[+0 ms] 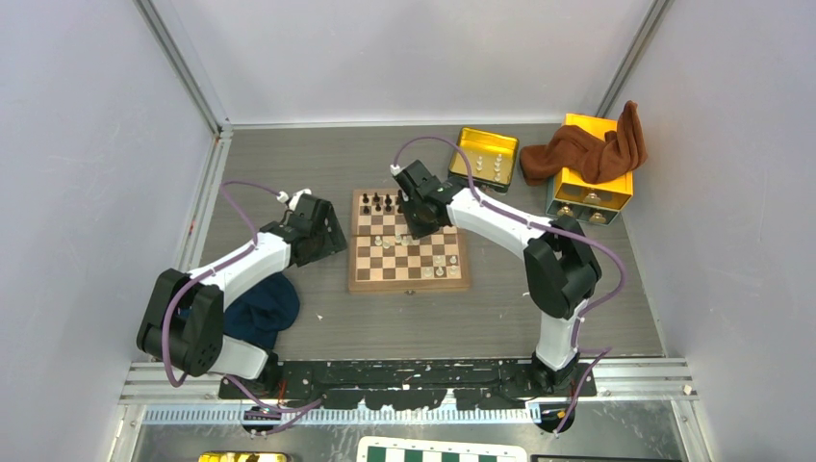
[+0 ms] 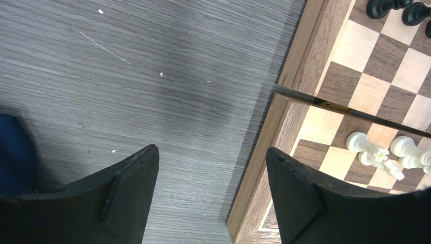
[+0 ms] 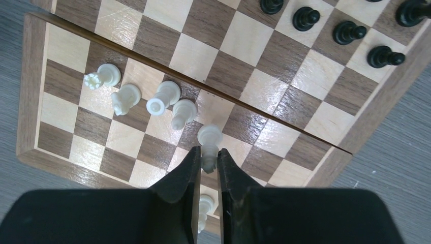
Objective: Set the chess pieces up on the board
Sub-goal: Pick up the chess piece from the chessboard, then place the chess piece on the chessboard.
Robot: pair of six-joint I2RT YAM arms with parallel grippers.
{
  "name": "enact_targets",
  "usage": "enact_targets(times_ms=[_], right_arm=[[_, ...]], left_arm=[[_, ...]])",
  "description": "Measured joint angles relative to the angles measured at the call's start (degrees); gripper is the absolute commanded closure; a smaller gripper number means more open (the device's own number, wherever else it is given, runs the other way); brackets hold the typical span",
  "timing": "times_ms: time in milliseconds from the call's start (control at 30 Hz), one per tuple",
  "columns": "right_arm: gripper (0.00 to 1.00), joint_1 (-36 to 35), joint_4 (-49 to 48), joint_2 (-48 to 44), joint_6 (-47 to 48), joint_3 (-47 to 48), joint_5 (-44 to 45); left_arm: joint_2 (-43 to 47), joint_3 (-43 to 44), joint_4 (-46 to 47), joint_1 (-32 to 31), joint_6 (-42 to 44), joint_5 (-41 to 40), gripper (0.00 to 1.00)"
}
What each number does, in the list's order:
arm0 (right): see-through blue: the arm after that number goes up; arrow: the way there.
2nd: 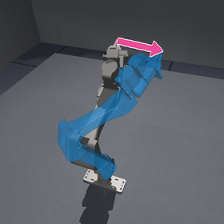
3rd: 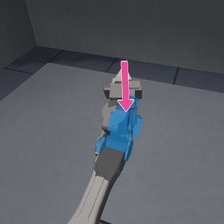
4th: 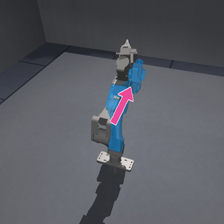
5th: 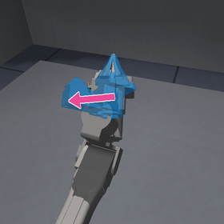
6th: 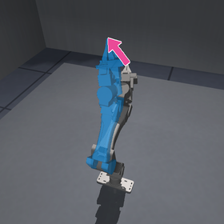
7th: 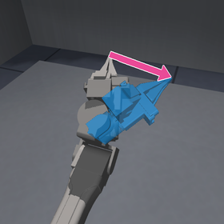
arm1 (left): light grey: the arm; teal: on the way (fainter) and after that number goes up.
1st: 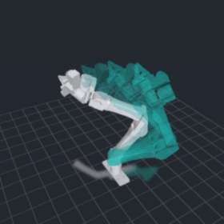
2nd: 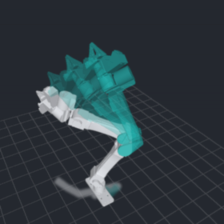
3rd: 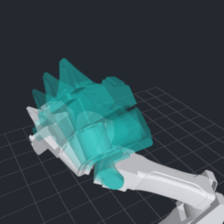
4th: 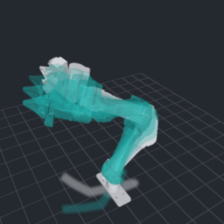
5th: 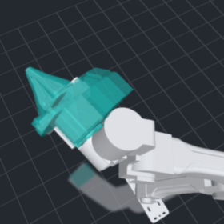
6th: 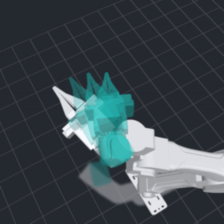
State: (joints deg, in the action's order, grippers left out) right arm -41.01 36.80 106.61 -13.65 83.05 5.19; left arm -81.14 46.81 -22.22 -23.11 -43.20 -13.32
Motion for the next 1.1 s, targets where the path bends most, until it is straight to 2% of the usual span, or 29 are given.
enact_targets(times_ms=[633, 1100], right_arm=[[0.97, 0.0, 4.7, -10.12, -0.02, -0.94, 4.2], [0.97, -1.42, 6.56, -11.5, -1.22, -2.05, 3.17]], left_arm=[[0.02, 0.0, 1.81, 0.0, -0.07, 0.5, 0.22], [0.02, 0.0, 2.27, 0.0, -0.11, 0.94, 0.22]])
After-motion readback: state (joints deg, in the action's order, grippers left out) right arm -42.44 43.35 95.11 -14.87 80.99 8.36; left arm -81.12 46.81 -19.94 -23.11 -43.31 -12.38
